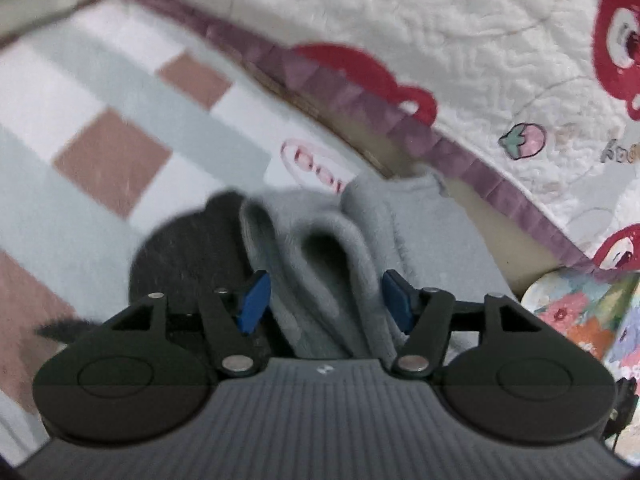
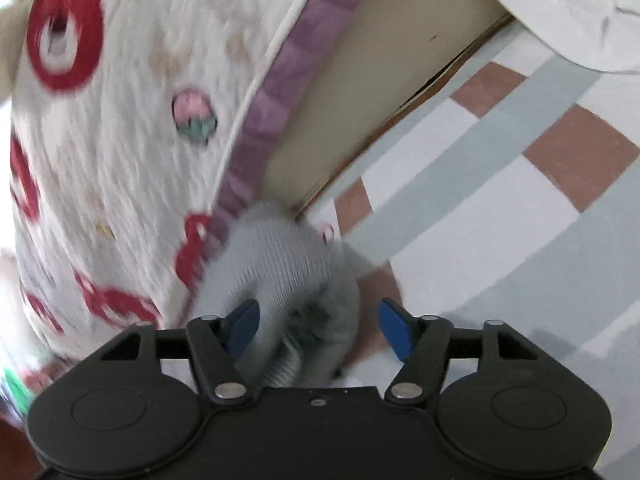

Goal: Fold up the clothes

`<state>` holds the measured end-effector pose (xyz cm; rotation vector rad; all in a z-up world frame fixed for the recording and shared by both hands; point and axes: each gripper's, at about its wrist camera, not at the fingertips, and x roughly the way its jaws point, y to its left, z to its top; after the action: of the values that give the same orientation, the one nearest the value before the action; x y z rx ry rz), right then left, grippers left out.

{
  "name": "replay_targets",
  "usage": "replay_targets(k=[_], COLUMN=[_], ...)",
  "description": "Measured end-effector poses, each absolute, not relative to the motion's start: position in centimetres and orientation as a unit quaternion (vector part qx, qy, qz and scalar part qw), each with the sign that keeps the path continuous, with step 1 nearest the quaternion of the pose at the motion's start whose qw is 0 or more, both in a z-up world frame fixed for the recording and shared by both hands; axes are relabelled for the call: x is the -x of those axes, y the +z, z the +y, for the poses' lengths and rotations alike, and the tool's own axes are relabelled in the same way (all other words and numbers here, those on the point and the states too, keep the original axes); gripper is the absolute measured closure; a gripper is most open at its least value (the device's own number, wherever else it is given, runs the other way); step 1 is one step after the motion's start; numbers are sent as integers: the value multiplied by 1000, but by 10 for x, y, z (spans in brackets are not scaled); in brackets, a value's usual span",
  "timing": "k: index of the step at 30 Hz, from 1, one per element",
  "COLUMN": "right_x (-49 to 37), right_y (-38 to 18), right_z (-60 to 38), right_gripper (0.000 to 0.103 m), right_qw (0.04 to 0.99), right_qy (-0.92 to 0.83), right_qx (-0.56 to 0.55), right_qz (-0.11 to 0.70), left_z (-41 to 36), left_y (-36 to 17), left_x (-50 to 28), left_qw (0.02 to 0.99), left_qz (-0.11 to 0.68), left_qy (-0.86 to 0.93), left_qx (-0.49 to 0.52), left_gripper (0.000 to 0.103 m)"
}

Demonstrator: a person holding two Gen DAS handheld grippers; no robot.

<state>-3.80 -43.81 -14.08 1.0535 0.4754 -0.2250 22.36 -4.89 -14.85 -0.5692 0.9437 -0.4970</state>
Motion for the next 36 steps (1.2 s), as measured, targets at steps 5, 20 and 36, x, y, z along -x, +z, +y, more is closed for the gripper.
replay_targets(k=[5, 20, 36], right_x=[11, -10, -36], right_y=[-147, -176, -112], right_z=[-433, -429, -402], right_gripper=[23, 8, 51], right_qw=[820, 799, 892], right_qy=[-100, -83, 35], right_qx=[-503, -539, -401], right_qz=[255, 254, 205], left_z=[-52, -50, -83], left_y=[-151, -184, -138], left_x=[-222, -240, -203], left_qw=[825, 761, 867], left_qz=[447, 461, 332], left_qy=[-214, -219, -312], left_qx=[272, 400, 202], left_gripper=[36, 29, 82])
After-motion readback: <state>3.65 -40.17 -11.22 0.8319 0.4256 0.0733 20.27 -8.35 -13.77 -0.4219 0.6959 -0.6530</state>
